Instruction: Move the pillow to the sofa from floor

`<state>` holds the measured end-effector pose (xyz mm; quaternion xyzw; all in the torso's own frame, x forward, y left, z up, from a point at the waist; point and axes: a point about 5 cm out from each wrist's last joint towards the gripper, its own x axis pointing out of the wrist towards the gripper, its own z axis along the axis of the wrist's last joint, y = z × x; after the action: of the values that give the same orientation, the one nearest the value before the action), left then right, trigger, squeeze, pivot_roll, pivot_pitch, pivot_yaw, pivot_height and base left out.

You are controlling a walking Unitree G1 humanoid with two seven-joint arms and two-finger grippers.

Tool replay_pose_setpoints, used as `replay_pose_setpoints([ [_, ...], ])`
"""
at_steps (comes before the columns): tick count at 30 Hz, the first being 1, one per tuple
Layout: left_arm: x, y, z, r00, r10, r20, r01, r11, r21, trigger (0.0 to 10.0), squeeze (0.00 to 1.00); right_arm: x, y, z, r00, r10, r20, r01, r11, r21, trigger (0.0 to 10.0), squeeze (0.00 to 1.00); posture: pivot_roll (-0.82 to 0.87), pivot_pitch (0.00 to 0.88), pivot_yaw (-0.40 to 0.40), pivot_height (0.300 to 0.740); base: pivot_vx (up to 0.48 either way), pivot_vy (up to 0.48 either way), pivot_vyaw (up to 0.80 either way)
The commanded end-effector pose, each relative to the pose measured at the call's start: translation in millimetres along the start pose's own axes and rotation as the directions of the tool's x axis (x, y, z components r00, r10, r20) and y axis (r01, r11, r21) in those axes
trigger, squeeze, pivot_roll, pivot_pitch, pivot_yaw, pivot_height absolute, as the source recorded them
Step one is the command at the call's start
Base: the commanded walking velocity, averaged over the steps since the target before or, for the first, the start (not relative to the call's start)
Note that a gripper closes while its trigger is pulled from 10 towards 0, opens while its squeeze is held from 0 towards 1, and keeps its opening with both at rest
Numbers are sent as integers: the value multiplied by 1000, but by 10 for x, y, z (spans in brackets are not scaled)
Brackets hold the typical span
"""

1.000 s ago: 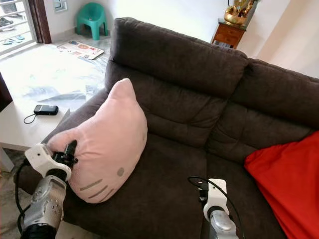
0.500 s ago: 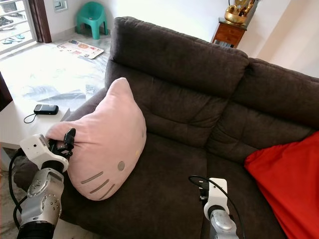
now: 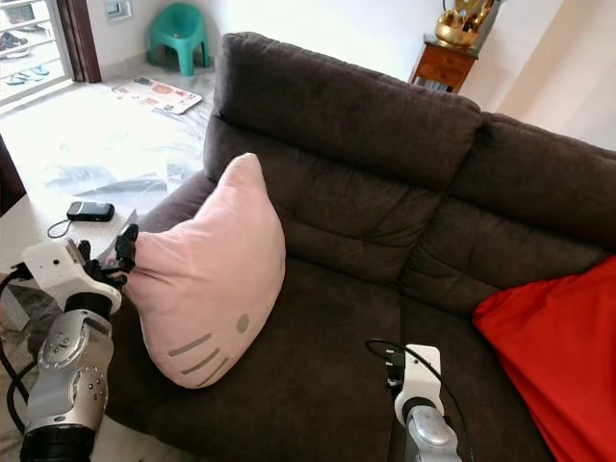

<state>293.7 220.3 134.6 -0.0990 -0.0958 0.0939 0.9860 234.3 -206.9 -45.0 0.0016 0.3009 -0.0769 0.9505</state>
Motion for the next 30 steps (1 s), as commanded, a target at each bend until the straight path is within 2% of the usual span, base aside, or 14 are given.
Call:
replay_pose_setpoints([
  [1, -6, -144, 31, 998, -58, 9, 57, 997, 48, 10000, 0, -3, -115, -6, 999, -31, -12, 31, 999, 15, 10000, 0, 157, 0, -207, 740, 0, 0, 0],
  [2, -6, -144, 31, 998, -58, 9, 57, 997, 48, 10000, 0, -3, -115, -6, 999, -31, -12, 31, 999, 15, 10000, 0, 157, 0, -207, 740, 0, 0, 0],
  [4, -24, -211, 41, 995, -101, 13, 98, 984, 147, 10000, 0, -13, -130, -38, 999, -33, -27, 34, 999, 16, 10000, 0, 160, 0, -204, 740, 0, 0, 0],
  [9, -46, -251, -18, 990, -138, -18, 138, 966, 218, 10000, 0, -27, -140, -78, 999, -36, -41, 36, 999, 18, 10000, 0, 157, 0, -202, 740, 0, 0, 0],
  [11, -64, -325, -6, 978, -206, -14, 203, 947, 250, 10000, 0, -38, -149, -104, 998, -39, -48, 40, 999, 20, 10000, 0, 156, 0, -199, 740, 0, 0, 0],
  [13, -102, -463, 10, 946, -324, -25, 314, 890, 330, 10000, 0, -47, -158, -124, 998, -43, -52, 44, 999, 25, 10000, 0, 159, 0, -198, 740, 0, 0, 0],
  [14, -102, -463, 10, 946, -324, -25, 314, 890, 330, 10000, 0, -47, -158, -124, 998, -43, -52, 44, 999, 25, 10000, 0, 159, 0, -198, 740, 0, 0, 0],
  [16, -144, -574, -21, 908, -414, -68, 402, 813, 421, 10000, 0, -54, -167, -139, 998, -46, -54, 48, 998, 30, 10000, 0, 159, 0, -197, 740, 0, 0, 0],
  [17, -144, -574, -21, 908, -414, -68, 402, 813, 421, 10000, 0, -54, -167, -139, 998, -46, -54, 48, 998, 30, 10000, 0, 159, 0, -197, 740, 0, 0, 0],
  [18, -185, -654, -49, 874, -476, -97, 461, 751, 472, 10000, 0, -57, -174, -146, 997, -47, -56, 49, 998, 34, 10000, 0, 158, 0, -196, 740, 0, 0, 0],
  [21, -239, -734, -113, 836, -529, -145, 522, 684, 511, 10000, 0, -59, -179, -151, 997, -47, -59, 49, 998, 42, 10000, 0, 159, 0, -192, 740, 0, 0, 0],
  [24, -241, -717, -152, 843, -514, -156, 516, 696, 499, 10000, 0, -58, -180, -150, 997, -47, -60, 50, 998, 43, 10000, 0, 159, 0, -191, 740, 0, 0, 0],
  [25, -245, -625, -268, 869, -458, -185, 488, 741, 461, 10000, 0, -56, -183, -150, 997, -48, -65, 51, 998, 47, 10000, 0, 155, 0, -187, 740, 0, 0, 0],
  [30, -245, -625, -268, 869, -458, -185, 488, 741, 461, 10000, 0, -56, -183, -150, 997, -48, -65, 51, 998, 47, 10000, 0, 155, 0, -187, 740, 0, 0, 0],
])
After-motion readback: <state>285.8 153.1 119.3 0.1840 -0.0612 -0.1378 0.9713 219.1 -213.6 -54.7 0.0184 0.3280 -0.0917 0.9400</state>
